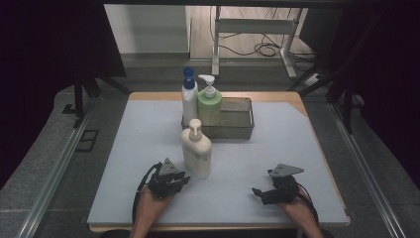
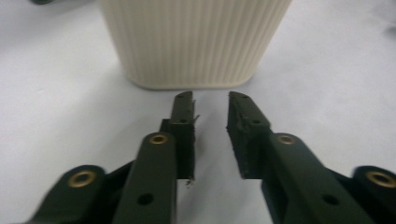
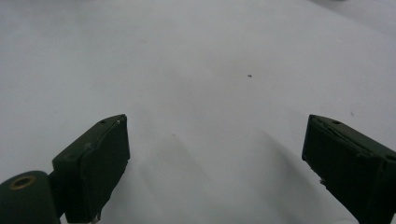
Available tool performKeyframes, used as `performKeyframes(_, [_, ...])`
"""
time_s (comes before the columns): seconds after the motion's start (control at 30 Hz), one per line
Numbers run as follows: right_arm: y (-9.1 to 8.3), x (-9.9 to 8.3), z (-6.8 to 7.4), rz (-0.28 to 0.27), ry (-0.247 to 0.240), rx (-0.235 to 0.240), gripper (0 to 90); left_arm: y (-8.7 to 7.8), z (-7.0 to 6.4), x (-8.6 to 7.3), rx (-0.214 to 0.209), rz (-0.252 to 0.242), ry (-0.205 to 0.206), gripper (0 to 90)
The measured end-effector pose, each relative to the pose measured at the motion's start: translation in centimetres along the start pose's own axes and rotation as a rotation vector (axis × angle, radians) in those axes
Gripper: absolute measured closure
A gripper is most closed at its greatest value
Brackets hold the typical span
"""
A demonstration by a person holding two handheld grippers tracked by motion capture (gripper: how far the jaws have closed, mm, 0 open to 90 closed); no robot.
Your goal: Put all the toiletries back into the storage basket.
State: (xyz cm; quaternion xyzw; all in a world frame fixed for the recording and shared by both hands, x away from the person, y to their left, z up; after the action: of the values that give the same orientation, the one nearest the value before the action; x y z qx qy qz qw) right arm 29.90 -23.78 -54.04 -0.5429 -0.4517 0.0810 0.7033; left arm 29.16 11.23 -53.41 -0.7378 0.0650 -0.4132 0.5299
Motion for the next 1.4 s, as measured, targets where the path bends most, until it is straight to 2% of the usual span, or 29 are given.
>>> performKeyframes(0.27, [-0.4,0.7,0.3,-0.010,-0.018,0.009,6.8,-0.3,0.6,-1.1,0.058,0.018,-0.030,47.5])
performKeyframes(0.33, [-0.5,0.9,0.5,-0.010,-0.029,0.009,6.7,-0.2,0.7,-1.4,0.077,0.025,-0.038,38.9])
performKeyframes(0.43, [-0.7,1.4,1.0,-0.013,-0.047,0.019,6.4,-0.3,0.9,-1.9,0.101,0.041,-0.053,31.4])
performKeyframes(0.7, [-0.9,2.8,2.0,-0.041,-0.074,0.052,4.7,-0.3,1.3,-2.4,0.108,0.043,-0.094,14.4])
performKeyframes(0.97, [-0.8,4.3,2.4,-0.054,-0.083,0.063,1.4,0.3,1.4,-2.5,0.130,0.064,-0.095,12.6])
performKeyframes(1.23, [-0.9,6.0,3.3,-0.070,-0.097,0.073,0.0,0.3,1.4,-2.6,0.132,0.058,-0.093,12.1])
performKeyframes(1.4, [-0.9,6.8,3.5,-0.096,-0.088,0.092,0.0,0.4,1.4,-2.6,0.133,0.056,-0.093,12.1])
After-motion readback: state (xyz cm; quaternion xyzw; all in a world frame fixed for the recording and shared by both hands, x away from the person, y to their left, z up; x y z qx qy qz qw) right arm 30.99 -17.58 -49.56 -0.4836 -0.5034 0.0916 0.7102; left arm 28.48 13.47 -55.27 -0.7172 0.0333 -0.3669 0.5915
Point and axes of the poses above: each handheld gripper's, and its own axes: y roughly forward along the jaws, x roughly out of its top, z roughly to its left, the point moved 4 cm from there along y, roughly forward along the jaws, and after that the axes turned 14 degrees about z, right-handed, at the moved point
